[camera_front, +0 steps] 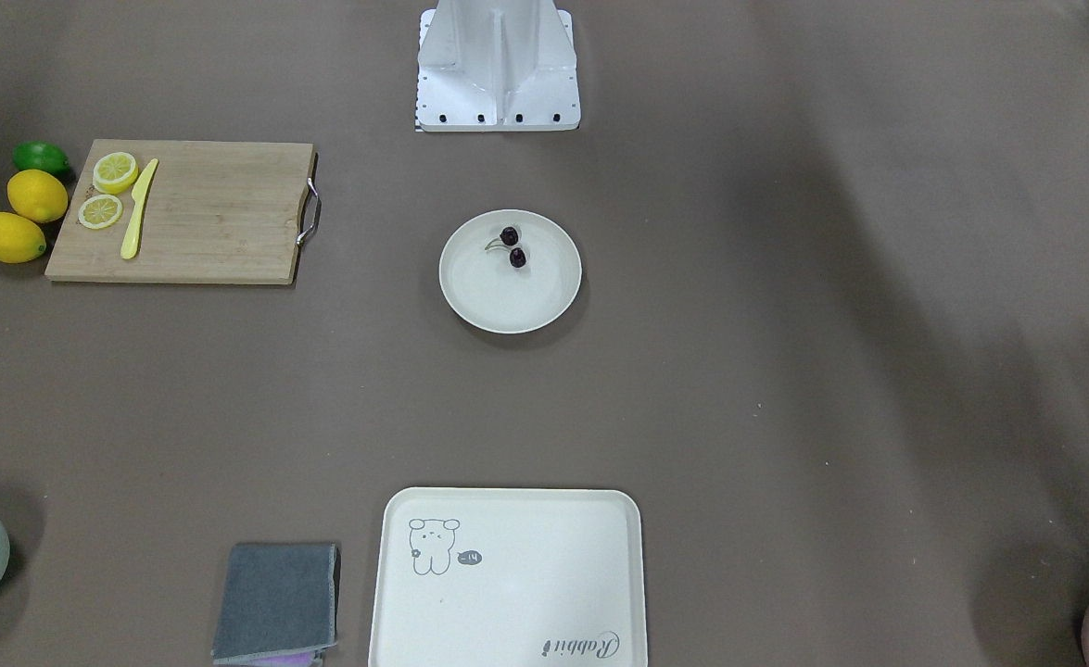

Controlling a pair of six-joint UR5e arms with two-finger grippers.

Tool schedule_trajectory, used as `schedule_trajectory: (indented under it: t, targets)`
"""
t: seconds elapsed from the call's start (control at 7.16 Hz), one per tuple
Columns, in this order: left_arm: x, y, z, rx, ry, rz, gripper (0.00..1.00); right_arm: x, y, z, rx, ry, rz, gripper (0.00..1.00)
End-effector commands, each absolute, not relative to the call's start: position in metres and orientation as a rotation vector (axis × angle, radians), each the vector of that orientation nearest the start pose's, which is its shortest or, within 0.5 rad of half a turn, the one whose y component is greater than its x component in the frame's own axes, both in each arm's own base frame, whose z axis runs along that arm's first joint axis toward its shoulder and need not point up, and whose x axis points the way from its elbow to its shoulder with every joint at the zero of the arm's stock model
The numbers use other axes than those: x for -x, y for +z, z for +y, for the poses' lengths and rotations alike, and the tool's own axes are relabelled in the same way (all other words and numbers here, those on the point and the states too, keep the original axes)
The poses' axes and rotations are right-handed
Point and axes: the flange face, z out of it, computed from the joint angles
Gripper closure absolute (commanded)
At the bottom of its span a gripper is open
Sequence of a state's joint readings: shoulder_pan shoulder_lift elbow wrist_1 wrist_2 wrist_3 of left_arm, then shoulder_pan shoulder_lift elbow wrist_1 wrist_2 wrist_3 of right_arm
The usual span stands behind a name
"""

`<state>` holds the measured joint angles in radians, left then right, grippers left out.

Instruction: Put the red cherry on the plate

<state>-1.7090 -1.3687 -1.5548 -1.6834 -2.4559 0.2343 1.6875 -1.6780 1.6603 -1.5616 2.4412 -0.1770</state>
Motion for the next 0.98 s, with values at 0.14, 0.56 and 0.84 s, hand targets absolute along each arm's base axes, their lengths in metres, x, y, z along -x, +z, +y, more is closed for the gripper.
schedule_trajectory:
  t: [0.14, 0.56, 0.84]
  targets:
    - [0.113, 0.745, -0.372, -0.132, 0.187, 0.88, 0.02, -0.109, 0.66, -0.433, -0.116, -0.055, -0.85, 0.0]
    - [0.126, 0.748, -0.372, -0.143, 0.182, 0.855, 0.02, -0.109, 0.659, -0.432, -0.118, -0.054, -0.853, 0.0]
    - [0.127, 0.747, -0.374, -0.146, 0.181, 0.853, 0.02, -0.109, 0.66, -0.432, -0.116, -0.053, -0.858, 0.0]
